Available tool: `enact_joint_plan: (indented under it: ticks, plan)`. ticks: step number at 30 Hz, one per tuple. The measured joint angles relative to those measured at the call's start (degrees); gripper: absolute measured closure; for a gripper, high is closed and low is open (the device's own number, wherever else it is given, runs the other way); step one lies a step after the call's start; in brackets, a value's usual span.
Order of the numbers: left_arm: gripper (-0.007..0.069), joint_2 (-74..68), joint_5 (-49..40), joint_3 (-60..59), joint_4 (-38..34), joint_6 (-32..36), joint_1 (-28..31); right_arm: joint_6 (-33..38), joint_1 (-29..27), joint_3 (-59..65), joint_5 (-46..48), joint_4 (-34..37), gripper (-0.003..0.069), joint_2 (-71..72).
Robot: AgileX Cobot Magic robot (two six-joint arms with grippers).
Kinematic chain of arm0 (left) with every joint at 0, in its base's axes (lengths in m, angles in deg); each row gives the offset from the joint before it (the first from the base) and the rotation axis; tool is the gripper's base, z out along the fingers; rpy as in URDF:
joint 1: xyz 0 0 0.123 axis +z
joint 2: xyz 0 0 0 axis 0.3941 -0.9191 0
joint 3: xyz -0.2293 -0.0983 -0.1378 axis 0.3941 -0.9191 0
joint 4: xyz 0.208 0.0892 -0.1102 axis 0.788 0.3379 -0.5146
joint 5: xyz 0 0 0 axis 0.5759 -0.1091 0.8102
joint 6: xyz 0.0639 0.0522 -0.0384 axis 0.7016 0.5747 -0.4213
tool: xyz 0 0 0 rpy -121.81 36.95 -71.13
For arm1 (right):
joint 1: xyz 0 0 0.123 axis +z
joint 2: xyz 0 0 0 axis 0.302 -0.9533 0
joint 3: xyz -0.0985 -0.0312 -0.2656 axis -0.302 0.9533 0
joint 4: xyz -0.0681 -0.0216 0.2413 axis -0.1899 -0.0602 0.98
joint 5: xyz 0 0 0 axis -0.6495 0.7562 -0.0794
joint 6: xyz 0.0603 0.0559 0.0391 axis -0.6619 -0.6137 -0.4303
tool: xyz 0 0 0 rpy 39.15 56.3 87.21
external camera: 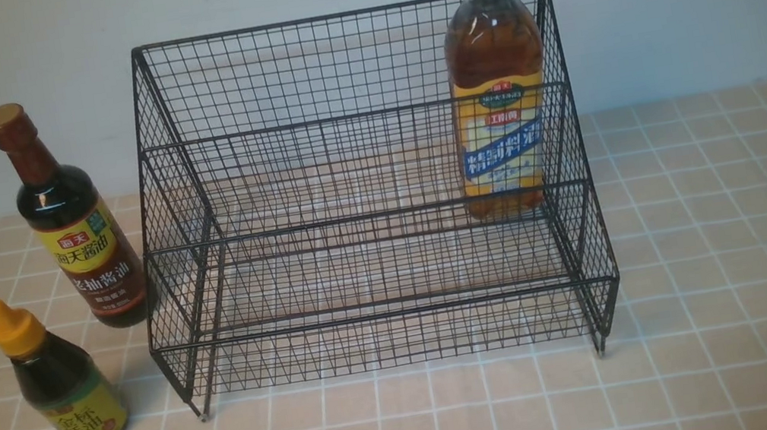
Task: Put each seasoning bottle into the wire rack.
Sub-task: Use the left arm to grab the condiment bottle closest to it
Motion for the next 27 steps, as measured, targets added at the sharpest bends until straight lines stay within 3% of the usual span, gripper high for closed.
enact_joint_plan:
  ticks: [17,20,27]
  plan:
    - [0.0634,0.0,0.1,0.0,-0.2,0.0,0.0,-1.4,0.0,0.0,0.0,0.0,0.0673,0.0]
    - [0.0634,0.0,1.9,-0.1,-4.8,-0.4,0.0,-1.4,0.0,0.0,0.0,0.0,0.0673,0.0]
    - [0.0634,0.0,14.9,-0.1,-25.2,-0.9,0.0,-1.3,0.0,0.0,0.0,0.0,0.0673,0.0]
